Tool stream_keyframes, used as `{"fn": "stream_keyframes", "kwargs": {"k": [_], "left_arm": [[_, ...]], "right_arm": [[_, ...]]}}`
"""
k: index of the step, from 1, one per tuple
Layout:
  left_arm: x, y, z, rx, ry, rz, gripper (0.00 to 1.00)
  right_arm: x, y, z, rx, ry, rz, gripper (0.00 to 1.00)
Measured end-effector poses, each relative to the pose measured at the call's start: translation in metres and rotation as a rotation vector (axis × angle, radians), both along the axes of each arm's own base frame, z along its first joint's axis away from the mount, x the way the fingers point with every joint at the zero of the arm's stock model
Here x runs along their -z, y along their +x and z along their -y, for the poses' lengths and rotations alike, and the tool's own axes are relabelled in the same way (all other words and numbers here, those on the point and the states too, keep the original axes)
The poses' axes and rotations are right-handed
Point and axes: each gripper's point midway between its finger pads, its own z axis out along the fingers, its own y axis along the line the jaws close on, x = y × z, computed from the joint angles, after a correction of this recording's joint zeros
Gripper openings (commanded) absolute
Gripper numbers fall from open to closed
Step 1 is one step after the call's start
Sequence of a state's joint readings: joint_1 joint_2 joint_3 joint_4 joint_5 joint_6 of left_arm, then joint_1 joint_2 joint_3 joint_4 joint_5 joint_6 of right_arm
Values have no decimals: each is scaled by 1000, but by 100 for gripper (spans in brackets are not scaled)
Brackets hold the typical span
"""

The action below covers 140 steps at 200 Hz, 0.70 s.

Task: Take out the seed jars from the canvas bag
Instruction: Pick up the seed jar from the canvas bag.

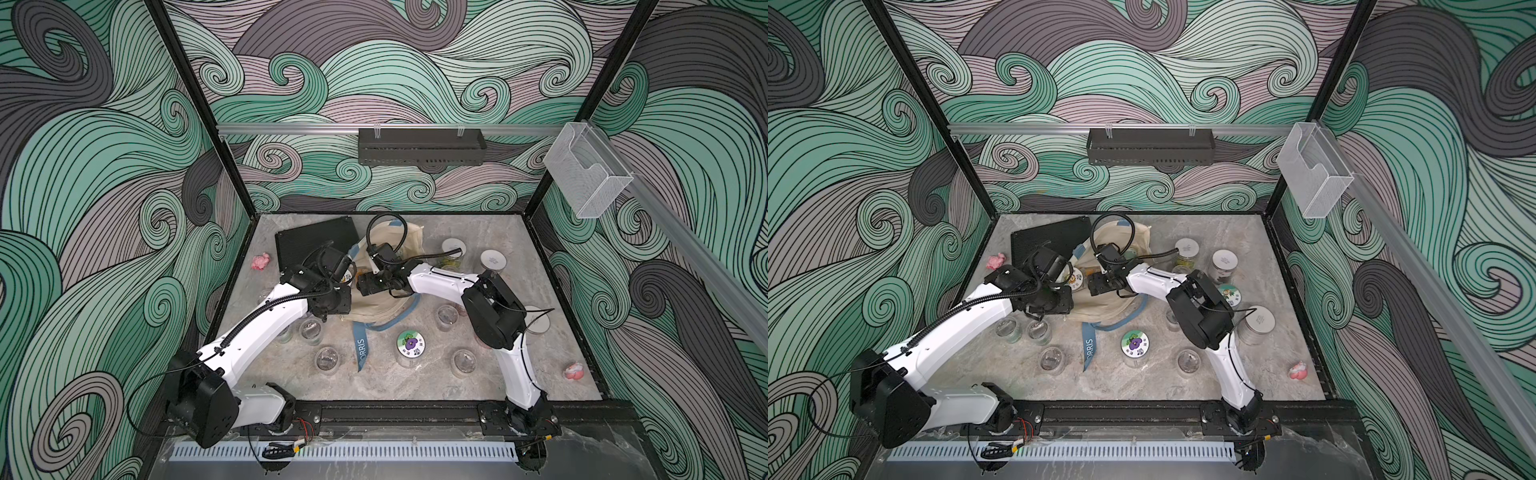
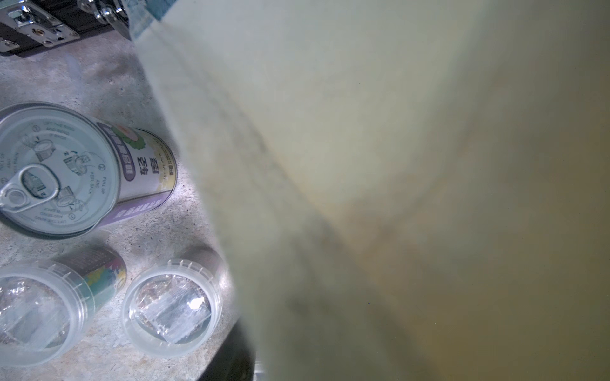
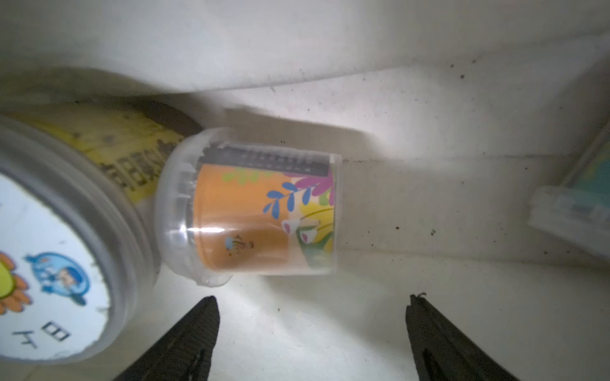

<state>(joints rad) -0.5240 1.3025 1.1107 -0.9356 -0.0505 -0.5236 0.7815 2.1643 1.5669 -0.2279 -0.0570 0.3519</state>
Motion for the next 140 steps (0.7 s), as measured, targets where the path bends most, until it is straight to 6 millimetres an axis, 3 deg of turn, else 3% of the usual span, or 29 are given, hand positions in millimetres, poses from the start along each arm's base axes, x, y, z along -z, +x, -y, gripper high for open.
{"fn": "stream_keyframes", "kwargs": {"k": [59,97,140], "left_arm": [[-1,0,0,0,1,0,44],[-6,2,1,4,-3,11,44],[-6,2,1,8,-1,10,44]], "right_arm": [[-20,14,-19,1,53,35,99],[-6,22,-27,14,43,18,99],[7,24,-24,39,18,-3,83]]}}
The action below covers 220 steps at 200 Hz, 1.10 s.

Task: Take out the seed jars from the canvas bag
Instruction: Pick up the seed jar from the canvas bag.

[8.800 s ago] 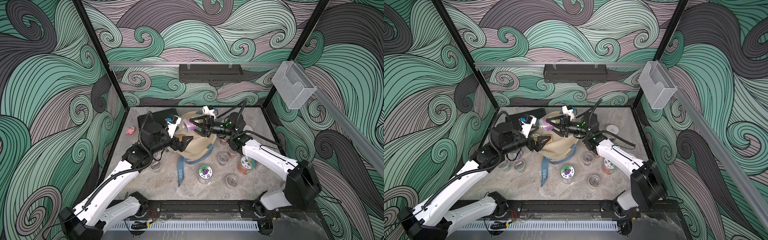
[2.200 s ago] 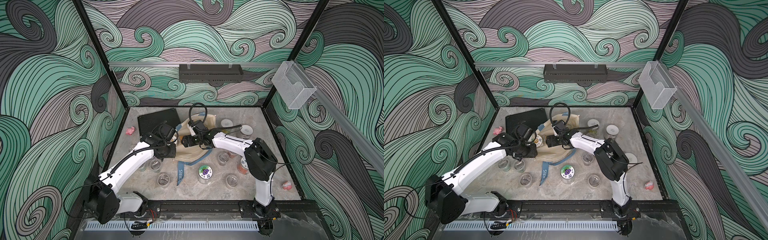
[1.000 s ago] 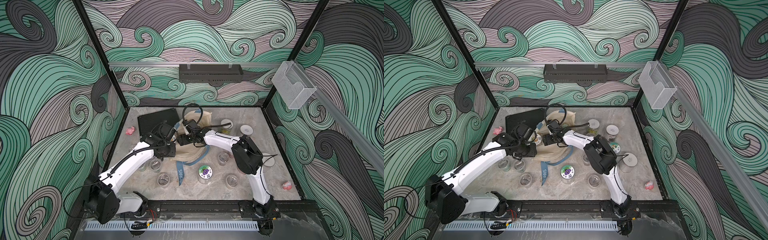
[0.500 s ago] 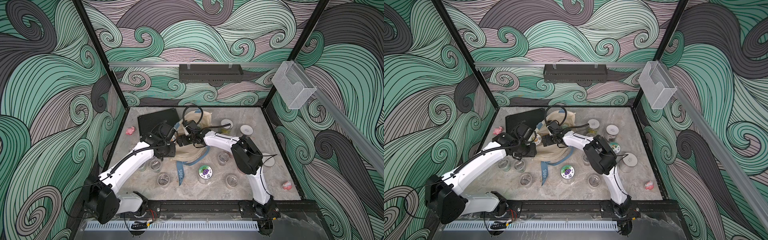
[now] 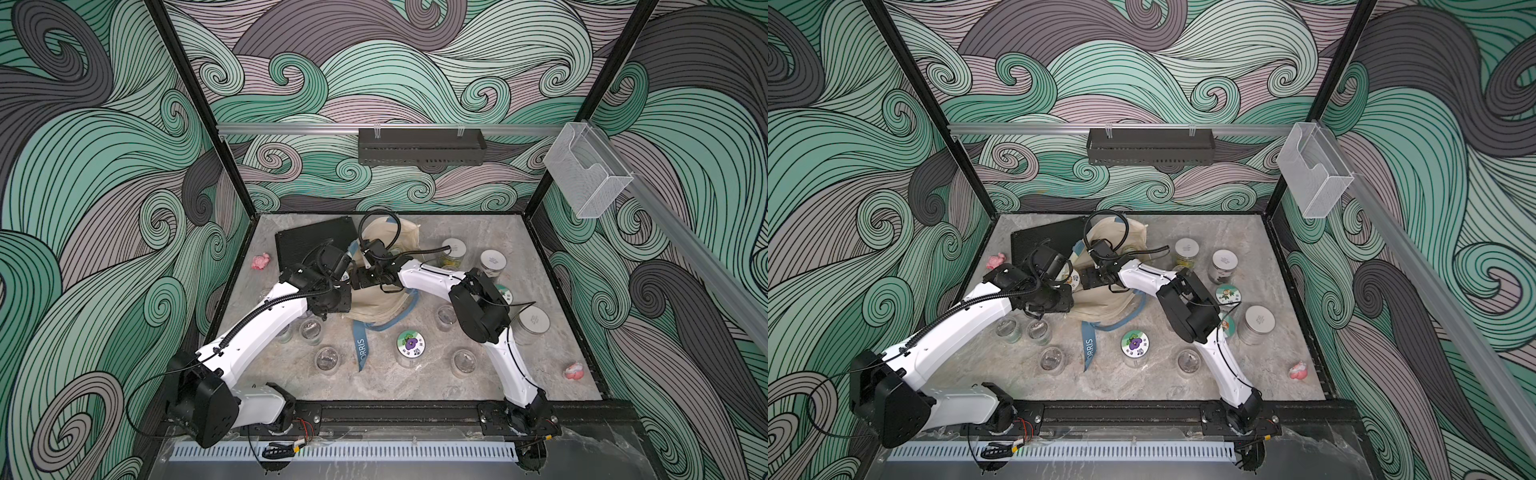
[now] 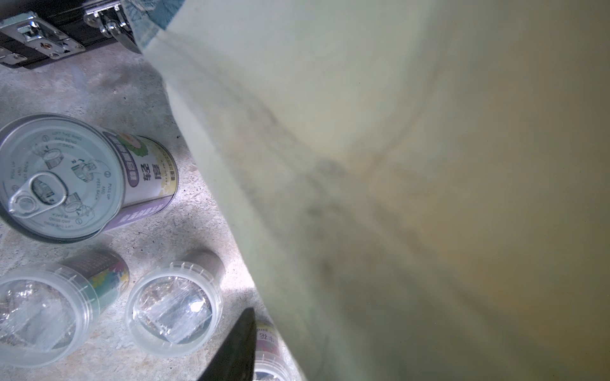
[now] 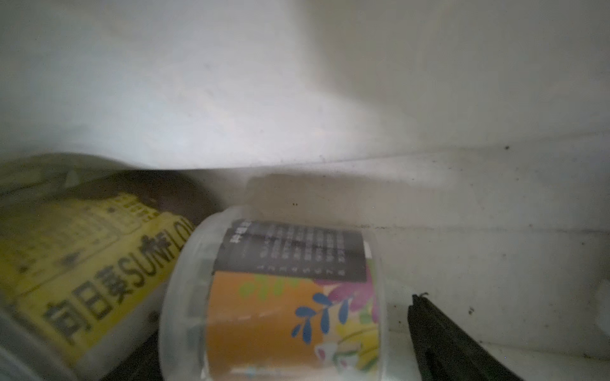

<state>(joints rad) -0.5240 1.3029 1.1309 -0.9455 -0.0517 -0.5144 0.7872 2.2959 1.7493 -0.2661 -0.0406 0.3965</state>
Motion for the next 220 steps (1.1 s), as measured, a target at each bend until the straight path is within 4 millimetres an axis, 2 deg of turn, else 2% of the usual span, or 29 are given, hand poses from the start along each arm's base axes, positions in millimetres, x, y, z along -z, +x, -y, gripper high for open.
{"fn": "stream_keyframes", "kwargs": {"k": [33,72,85,99,113,137,164,181,201,220], "left_arm": [[0,0,0,4,2,-1,44],[0,0,0,9,4,0,47],[0,0,0,14,6,0,54],[-1,0,0,21,7,2,71],[-5,0,1,31,3,12,83],[-24,0,4,61,-32,69,98],[-56,-1,7,93,-102,188,99],[-77,-2,8,115,-140,270,99],[-95,-3,11,147,-166,325,98],[-104,0,18,195,-187,356,99]], "right_arm": [[-1,1,0,9,2,0,70],[-13,-2,5,12,11,11,67],[-23,-5,9,13,21,21,67],[-37,-9,15,17,37,32,66],[-55,-13,23,27,70,39,65],[-91,-20,43,53,178,30,64],[-120,-22,67,88,302,-11,64],[-129,-23,78,102,375,-55,64],[-135,-32,84,100,460,-126,64],[-143,-46,83,74,547,-208,64]]}}
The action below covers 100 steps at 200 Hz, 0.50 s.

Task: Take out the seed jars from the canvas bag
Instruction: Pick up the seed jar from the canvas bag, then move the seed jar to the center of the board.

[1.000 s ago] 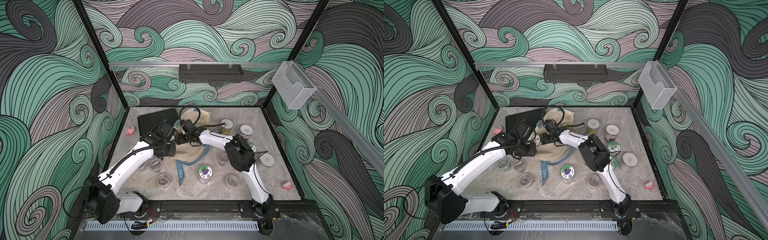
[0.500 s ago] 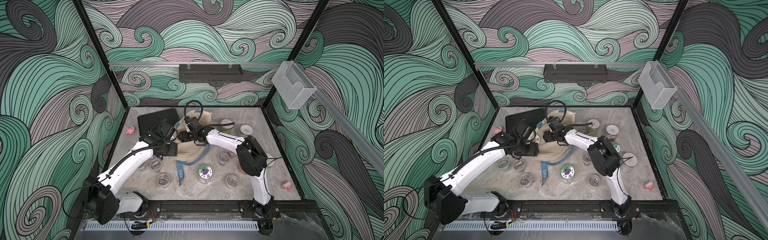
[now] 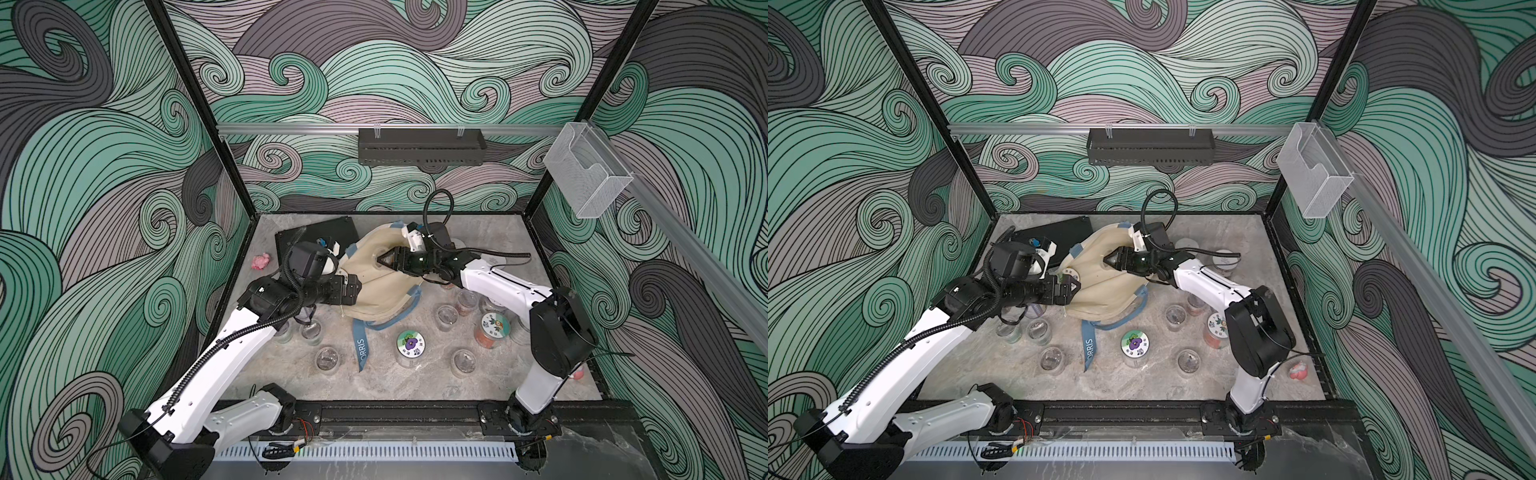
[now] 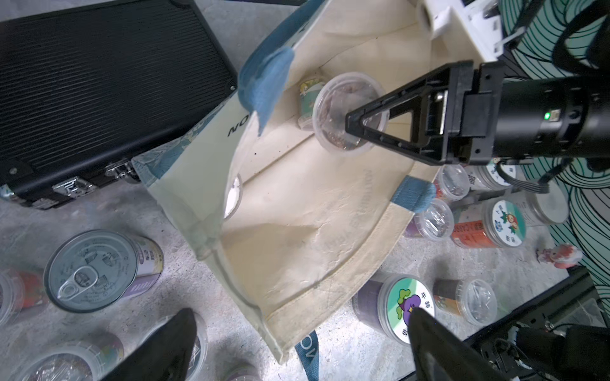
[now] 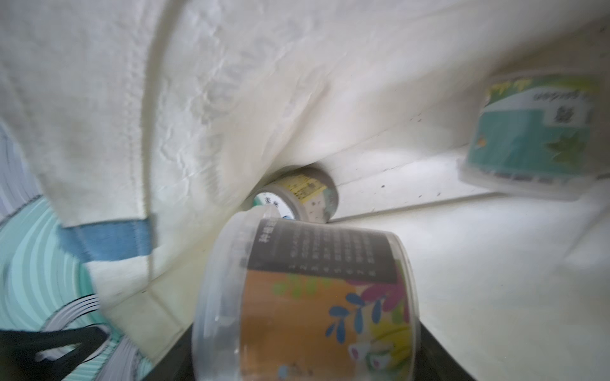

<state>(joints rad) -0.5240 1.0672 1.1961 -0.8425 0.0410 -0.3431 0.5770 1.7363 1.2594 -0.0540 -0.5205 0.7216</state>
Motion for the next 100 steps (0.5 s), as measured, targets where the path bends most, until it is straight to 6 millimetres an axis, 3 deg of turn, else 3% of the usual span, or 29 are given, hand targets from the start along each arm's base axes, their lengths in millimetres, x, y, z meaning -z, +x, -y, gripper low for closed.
{"fn": "stream_keyframes", "kwargs": {"k": [59,100], "left_arm": [[-20,-12,29,241,-41,109,99],[-20,-16,39,350,6,160,99]], "right_arm": [[-47,-46,-13,-167,294,-166,65],[-74,-80,-10,-259,368,-198,65]]}}
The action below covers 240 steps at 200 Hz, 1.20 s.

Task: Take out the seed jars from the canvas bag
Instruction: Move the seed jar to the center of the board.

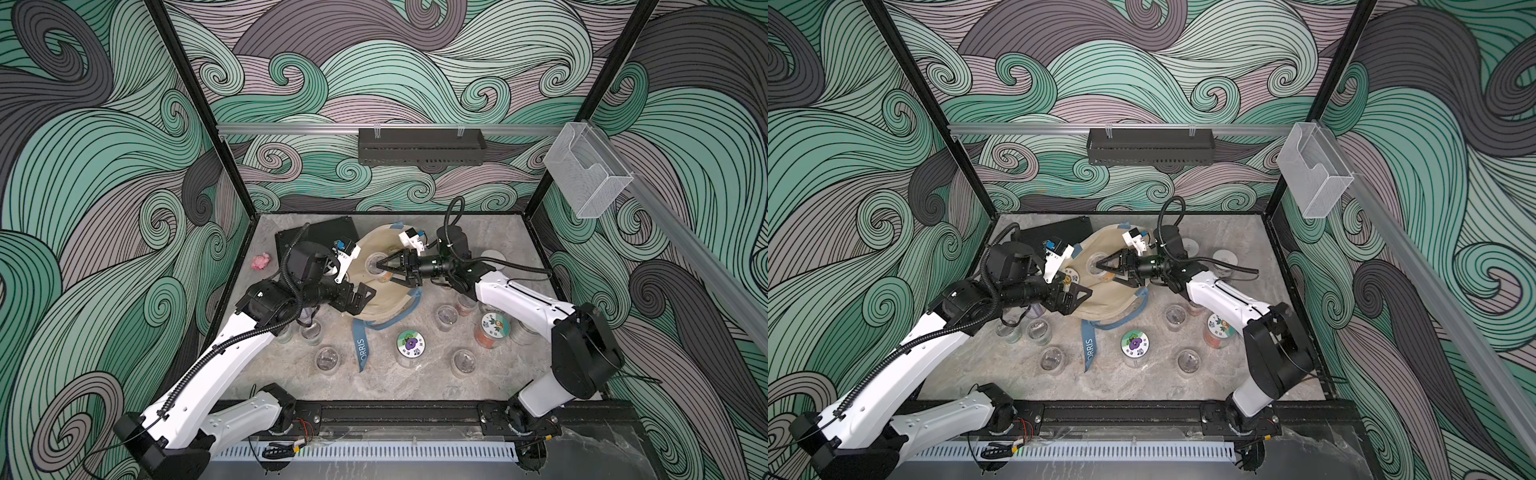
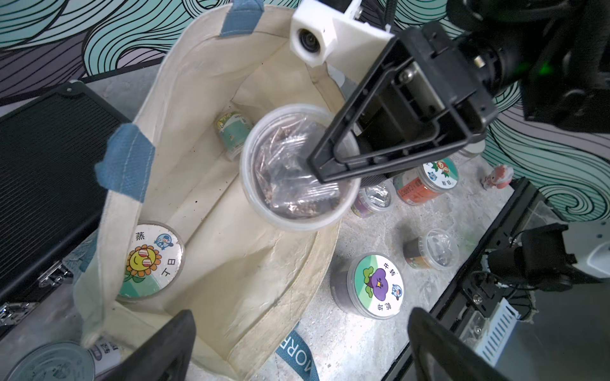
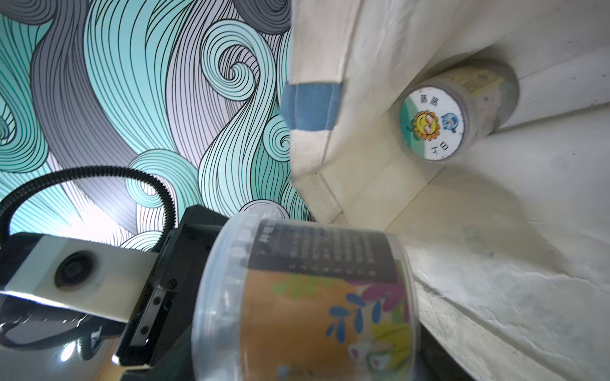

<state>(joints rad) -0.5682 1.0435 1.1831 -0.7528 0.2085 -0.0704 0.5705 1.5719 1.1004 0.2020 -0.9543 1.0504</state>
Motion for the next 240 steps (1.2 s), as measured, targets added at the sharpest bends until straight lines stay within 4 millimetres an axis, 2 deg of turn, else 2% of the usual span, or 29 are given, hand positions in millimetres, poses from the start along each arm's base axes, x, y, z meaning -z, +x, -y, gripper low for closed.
{"fn": "stream_keyframes", "kwargs": {"k": [44,75,103,120,156,174,199,225,240], "left_arm": [[10,-1,12,77,62,19,99],[10,-6,22,128,70,39,98],[2,-8,26,148,54,69,93],[-2,-9,26,150,43,83,86],[-3,-11,27,159,32,81,79],[-5,-11,29,166,19,79,72],[-4,-13,32,176,10,65,53],[-2,-12,33,173,6,54,51],[-2,-12,33,172,6,51,51]], "right_arm": [[-24,-34,-5,-79,37,35,66],[-23,-50,-11,-122,31,26,66],[-21,-55,-14,-135,25,20,66],[-21,-57,-15,-142,23,23,66],[-21,-62,-18,-155,23,28,66],[-21,-63,-19,-160,23,29,66],[-21,-63,-19,-160,25,36,68],[-20,-62,-19,-156,21,34,74],[-20,-63,-19,-157,21,34,82]]}}
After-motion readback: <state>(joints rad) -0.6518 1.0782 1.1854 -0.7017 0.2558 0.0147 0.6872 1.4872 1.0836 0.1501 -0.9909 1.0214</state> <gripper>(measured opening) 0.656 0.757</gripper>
